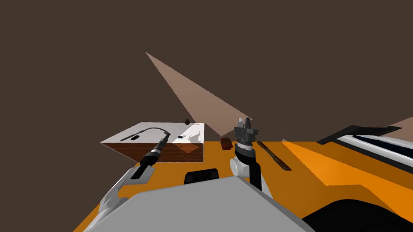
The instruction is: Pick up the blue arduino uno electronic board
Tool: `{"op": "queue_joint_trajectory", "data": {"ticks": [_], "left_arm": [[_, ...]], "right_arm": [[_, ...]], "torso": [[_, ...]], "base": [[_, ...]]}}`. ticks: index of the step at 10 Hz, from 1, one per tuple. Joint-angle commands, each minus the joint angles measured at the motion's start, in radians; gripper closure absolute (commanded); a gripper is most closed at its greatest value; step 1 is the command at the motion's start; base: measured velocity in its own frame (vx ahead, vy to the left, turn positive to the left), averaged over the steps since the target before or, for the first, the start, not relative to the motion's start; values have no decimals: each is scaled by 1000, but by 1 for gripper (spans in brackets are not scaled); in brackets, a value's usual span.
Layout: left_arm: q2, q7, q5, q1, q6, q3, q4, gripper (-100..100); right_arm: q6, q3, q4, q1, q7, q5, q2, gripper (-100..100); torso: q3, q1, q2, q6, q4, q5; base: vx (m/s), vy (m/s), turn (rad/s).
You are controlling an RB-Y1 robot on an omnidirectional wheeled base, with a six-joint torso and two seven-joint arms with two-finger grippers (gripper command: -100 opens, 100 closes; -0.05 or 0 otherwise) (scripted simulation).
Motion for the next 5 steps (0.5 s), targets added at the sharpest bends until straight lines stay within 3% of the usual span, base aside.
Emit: {"op": "queue_joint_trajectory", "data": {"ticks": [1,5], "left_arm": [[27,-8,-9,3,50,-1,31,-100],[97,-28,-36,-27,161,-10,157,-100]], "right_arm": [[0,0,0,0,0,0,0,0],[0,0,0,0,0,0,0,0]], "torso": [[0,0,0,0,0,0],[0,-3,0,-1,0,-1]], "base": [[44,-97,-243],[53,-118,-204]]}}
